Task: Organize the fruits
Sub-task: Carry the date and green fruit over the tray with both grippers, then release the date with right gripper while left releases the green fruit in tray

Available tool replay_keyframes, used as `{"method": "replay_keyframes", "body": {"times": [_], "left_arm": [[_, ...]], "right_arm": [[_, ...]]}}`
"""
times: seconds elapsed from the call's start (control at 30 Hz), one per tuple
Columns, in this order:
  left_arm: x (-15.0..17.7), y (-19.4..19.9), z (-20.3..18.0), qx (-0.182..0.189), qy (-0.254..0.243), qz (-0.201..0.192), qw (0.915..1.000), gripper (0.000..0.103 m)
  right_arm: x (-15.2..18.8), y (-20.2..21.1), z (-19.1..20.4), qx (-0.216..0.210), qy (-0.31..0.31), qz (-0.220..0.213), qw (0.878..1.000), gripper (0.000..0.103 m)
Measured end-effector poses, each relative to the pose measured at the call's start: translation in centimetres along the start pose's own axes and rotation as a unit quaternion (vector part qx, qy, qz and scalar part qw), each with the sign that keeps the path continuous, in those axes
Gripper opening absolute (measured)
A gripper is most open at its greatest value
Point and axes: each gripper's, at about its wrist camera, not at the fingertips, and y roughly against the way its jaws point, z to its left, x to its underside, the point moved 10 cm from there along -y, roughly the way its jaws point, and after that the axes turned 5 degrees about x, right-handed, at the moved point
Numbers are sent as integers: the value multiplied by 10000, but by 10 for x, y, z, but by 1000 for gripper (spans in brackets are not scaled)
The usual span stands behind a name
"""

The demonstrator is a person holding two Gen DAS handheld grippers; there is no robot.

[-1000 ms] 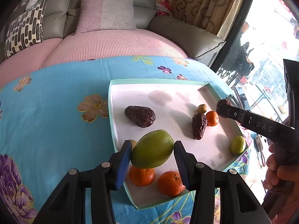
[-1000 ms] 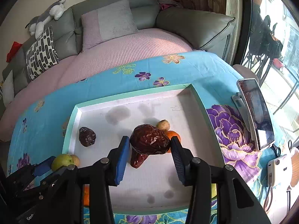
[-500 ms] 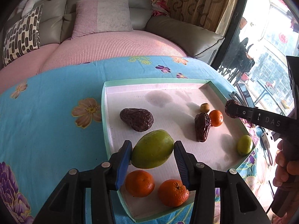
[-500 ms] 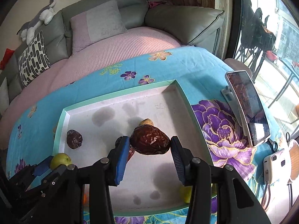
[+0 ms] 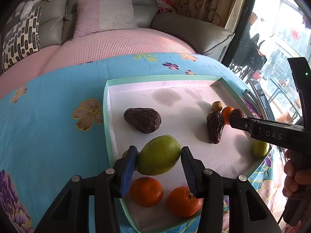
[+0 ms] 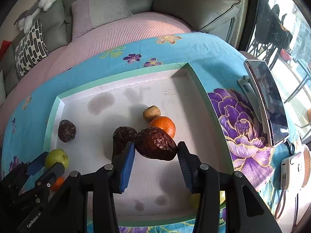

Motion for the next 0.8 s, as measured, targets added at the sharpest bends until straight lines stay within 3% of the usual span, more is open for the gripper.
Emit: {"method": "replay_keyframes", "body": {"times": [0.27, 0.8], "left_arm": [[1, 1, 0, -3, -18, -7, 10000, 49], [-12, -11, 3, -113, -80, -95, 9999, 49]], "right_arm": [[9, -15, 5, 45, 108, 257, 9996, 47], [12, -18, 7, 120, 203, 338, 9991, 47]]}}
